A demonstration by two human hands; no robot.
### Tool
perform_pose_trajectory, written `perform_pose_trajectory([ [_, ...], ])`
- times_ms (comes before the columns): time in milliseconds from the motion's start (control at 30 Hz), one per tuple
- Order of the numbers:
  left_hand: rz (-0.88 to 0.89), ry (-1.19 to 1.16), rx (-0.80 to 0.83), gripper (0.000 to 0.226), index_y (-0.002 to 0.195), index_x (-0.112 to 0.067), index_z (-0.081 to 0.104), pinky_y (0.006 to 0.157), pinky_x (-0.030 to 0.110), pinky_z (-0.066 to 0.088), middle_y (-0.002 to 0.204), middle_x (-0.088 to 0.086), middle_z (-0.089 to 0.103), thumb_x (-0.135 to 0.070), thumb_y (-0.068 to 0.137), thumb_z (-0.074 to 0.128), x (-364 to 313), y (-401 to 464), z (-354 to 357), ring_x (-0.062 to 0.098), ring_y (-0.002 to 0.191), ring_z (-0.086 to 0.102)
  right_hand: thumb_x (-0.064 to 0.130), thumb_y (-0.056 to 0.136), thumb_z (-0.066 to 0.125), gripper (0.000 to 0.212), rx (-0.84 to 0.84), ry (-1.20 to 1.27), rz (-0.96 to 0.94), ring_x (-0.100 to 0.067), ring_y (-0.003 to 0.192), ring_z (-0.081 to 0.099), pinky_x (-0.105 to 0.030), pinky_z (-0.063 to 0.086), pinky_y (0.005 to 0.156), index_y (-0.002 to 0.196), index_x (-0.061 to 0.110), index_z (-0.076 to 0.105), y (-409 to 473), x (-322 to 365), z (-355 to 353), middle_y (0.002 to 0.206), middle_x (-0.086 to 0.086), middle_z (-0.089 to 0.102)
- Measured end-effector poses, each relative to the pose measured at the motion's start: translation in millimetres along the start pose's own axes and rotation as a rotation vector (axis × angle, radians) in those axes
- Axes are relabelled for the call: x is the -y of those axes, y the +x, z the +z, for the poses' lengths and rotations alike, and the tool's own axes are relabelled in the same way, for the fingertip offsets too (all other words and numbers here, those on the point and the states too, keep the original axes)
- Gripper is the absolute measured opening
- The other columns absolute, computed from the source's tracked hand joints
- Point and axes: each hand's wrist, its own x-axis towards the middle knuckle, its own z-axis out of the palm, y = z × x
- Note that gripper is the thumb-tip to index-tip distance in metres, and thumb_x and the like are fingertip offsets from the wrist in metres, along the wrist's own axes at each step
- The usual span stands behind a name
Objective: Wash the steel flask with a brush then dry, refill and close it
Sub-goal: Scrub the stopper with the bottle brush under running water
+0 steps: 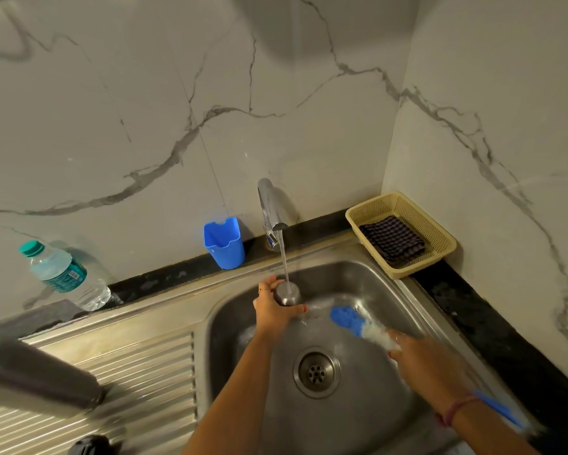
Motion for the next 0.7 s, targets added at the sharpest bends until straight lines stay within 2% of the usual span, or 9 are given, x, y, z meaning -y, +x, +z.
perform_pose_trajectory([
  [100,0.037,0.009,0.022,0.088,0.126,-0.035,0.043,0.092,0.026,0.05,0.13,0.0,0.049,0.0,0.06,0.09,-2.8,-0.3,-3.6,0.02,0.118,0.054,0.038,0.096,0.049,0.043,-0.008,0.109,0.054,-0.002,0.073,0.061,-0.015,0.05,0.067,0.139,0.031,0.044,0.9,5.4,8.6,0.083,0.009,0.064],
  [200,0.065,0.002,0.032,0.09,0.128,-0.035,0.041,0.099,0.037,0.053,0.126,-0.005,0.055,0.001,0.061,0.089,-3.5,-1.7,-7.7,0.019,0.115,0.058,0.037,0.095,0.054,0.046,-0.024,0.269,0.122,-0.008,0.086,0.065,-0.016,0.049,0.071,0.139,0.027,0.046,2.2,7.9,12.6,0.099,0.003,0.069],
  [267,0.048,-0.05,0.045,0.093,0.132,-0.034,0.04,0.099,0.039,0.053,0.126,-0.005,0.056,0.001,0.062,0.089,-5.6,-3.7,-9.8,0.019,0.114,0.059,0.033,0.094,0.056,0.048,0.002,0.4,0.17,-0.014,0.093,0.063,-0.019,0.048,0.074,0.139,0.023,0.046,3.8,9.0,13.2,0.109,-0.002,0.068],
  [400,-0.045,-0.309,0.102,0.096,0.145,-0.024,0.035,0.079,0.029,0.059,0.121,0.002,0.062,0.001,0.068,0.086,-10.6,-7.8,-13.5,0.022,0.102,0.069,0.028,0.093,0.058,0.049,0.017,0.615,0.265,-0.015,0.088,0.059,-0.022,0.047,0.071,0.139,0.015,0.046,5.7,6.4,12.7,0.114,-0.01,0.065],
  [433,-0.077,-0.391,0.133,0.097,0.149,-0.021,0.032,0.078,0.029,0.059,0.122,0.006,0.064,0.001,0.07,0.085,-11.8,-8.4,-14.5,0.022,0.102,0.07,0.029,0.093,0.059,0.05,0.005,0.638,0.282,-0.015,0.087,0.058,-0.023,0.047,0.071,0.139,0.015,0.047,5.8,5.2,12.9,0.113,-0.01,0.065],
  [500,-0.171,-0.572,0.192,0.096,0.153,-0.017,0.027,0.078,0.034,0.061,0.124,0.013,0.063,0.007,0.075,0.077,-13.8,-8.7,-17.9,0.026,0.104,0.071,0.032,0.092,0.06,0.051,-0.018,0.672,0.312,-0.014,0.085,0.058,-0.026,0.048,0.071,0.139,0.016,0.048,5.3,3.8,12.4,0.111,-0.009,0.065],
  [567,-0.255,-0.746,0.224,0.086,0.153,-0.013,0.028,0.079,0.041,0.062,0.126,0.02,0.061,0.013,0.08,0.068,-13.7,-7.8,-23.3,0.035,0.108,0.068,0.033,0.092,0.059,0.051,-0.036,0.71,0.332,-0.009,0.08,0.055,-0.021,0.043,0.063,0.139,0.015,0.046,4.9,3.2,11.7,0.112,-0.009,0.064],
  [633,-0.301,-0.88,0.266,0.076,0.15,-0.01,0.035,0.082,0.046,0.061,0.132,0.026,0.058,0.011,0.082,0.064,-10.9,-6.7,-29.1,0.041,0.115,0.064,0.032,0.093,0.058,0.052,-0.052,0.741,0.347,-0.003,0.074,0.049,-0.015,0.036,0.057,0.139,0.012,0.045,5.5,2.3,12.7,0.113,-0.011,0.063],
  [700,-0.301,-0.962,0.314,0.064,0.146,-0.005,0.04,0.087,0.046,0.059,0.137,0.03,0.055,0.004,0.087,0.061,-8.2,-6.8,-32.6,0.044,0.123,0.058,0.033,0.093,0.058,0.052,-0.059,0.736,0.351,-0.001,0.071,0.047,-0.013,0.033,0.055,0.139,0.012,0.046,5.7,2.1,14.0,0.106,-0.007,0.061],
])
